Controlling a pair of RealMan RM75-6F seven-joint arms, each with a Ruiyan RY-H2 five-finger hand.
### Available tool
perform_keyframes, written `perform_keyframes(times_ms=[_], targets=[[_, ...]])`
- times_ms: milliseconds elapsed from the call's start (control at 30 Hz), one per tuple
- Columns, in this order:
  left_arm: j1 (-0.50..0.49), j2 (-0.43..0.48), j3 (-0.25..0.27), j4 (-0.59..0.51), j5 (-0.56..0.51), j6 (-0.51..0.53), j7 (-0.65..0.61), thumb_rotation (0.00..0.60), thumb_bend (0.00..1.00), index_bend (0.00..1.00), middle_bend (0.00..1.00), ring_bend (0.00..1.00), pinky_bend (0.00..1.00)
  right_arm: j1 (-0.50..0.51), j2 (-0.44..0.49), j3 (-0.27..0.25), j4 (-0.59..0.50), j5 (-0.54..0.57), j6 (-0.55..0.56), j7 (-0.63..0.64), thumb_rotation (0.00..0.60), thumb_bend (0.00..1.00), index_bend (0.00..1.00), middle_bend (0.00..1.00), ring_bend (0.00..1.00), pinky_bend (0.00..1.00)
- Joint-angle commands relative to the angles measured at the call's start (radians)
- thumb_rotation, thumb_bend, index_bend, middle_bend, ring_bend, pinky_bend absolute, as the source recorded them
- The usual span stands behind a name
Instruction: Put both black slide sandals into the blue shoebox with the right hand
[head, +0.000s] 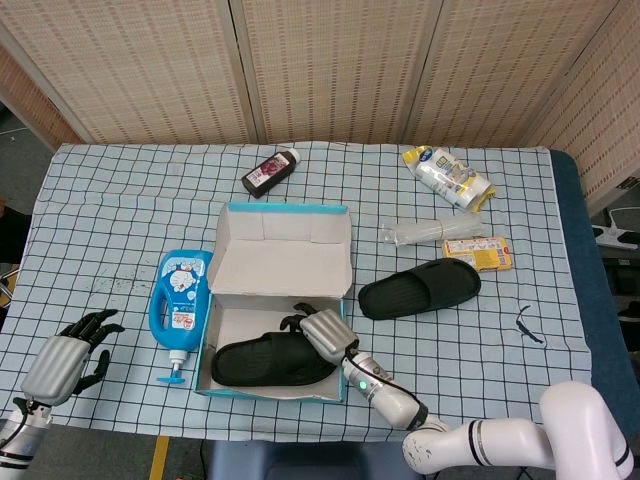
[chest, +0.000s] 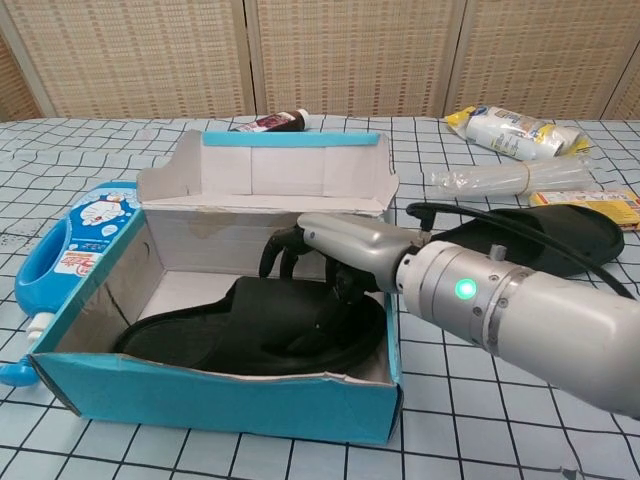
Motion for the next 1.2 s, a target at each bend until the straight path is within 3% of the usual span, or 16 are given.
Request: perform_keyframes(times_ms=[33, 100, 333, 500, 667, 733, 900, 1200], targets=[[-0.001, -0.001, 0.0, -0.001, -0.002, -0.003, 0.004, 0.6, 0.62, 0.29, 0.13, 0.15, 0.36, -0.012, 0.037, 0.003, -0.027, -0.071, 0.009, 0.058, 0.6, 0.02, 0.18, 0.15, 0.01, 0.25], [-0.001, -0.001, 0.001, -0.001, -0.002, -0.004, 0.006, 0.6, 0.62, 0.29, 0.13, 0.15, 0.36, -0.019, 0.054, 0.004, -0.037, -0.105, 0.022, 0.081, 0.6, 0.02, 0.15, 0.12, 0.0, 0.19], [-0.001, 0.0, 0.001, -0.003, -0.001, -0.003, 0.005, 0.6, 0.62, 0.29, 0.13, 0.15, 0.36, -0.037, 0.138, 0.007, -0.096, -0.117, 0.022, 0.116, 0.6, 0.02, 0.11, 0.1, 0.0, 0.15], [0.0, 0.003, 0.001, -0.005, 0.001, 0.001, -0.005, 0.6, 0.62, 0.29, 0.13, 0.15, 0.36, -0.074, 0.295, 0.04, -0.231, -0.077, 0.022, 0.185, 0.6, 0.02, 0.1, 0.09, 0.0, 0.14], [0.001, 0.004, -0.002, -0.005, -0.005, 0.003, -0.012, 0.6, 0.62, 0.29, 0.13, 0.15, 0.36, -0.104, 0.487, 0.007, -0.266, -0.027, 0.025, 0.099, 0.6, 0.02, 0.1, 0.1, 0.0, 0.14], [0.001, 0.003, -0.004, -0.004, -0.007, 0.003, -0.01, 0.6, 0.62, 0.29, 0.13, 0.15, 0.36, -0.118, 0.523, -0.015, -0.244, -0.023, 0.034, 0.074, 0.6, 0.02, 0.1, 0.09, 0.0, 0.14], [0.0, 0.0, -0.003, -0.007, -0.007, -0.001, 0.003, 0.6, 0.62, 0.29, 0.13, 0.15, 0.36, -0.165, 0.527, -0.076, -0.065, -0.116, 0.068, 0.089, 0.6, 0.02, 0.1, 0.09, 0.0, 0.13], [-0.004, -0.001, -0.001, -0.008, -0.014, -0.018, 0.017, 0.6, 0.62, 0.29, 0.13, 0.15, 0.36, -0.17, 0.479, -0.124, 0.151, -0.171, -0.038, 0.205, 0.6, 0.02, 0.1, 0.09, 0.0, 0.12]])
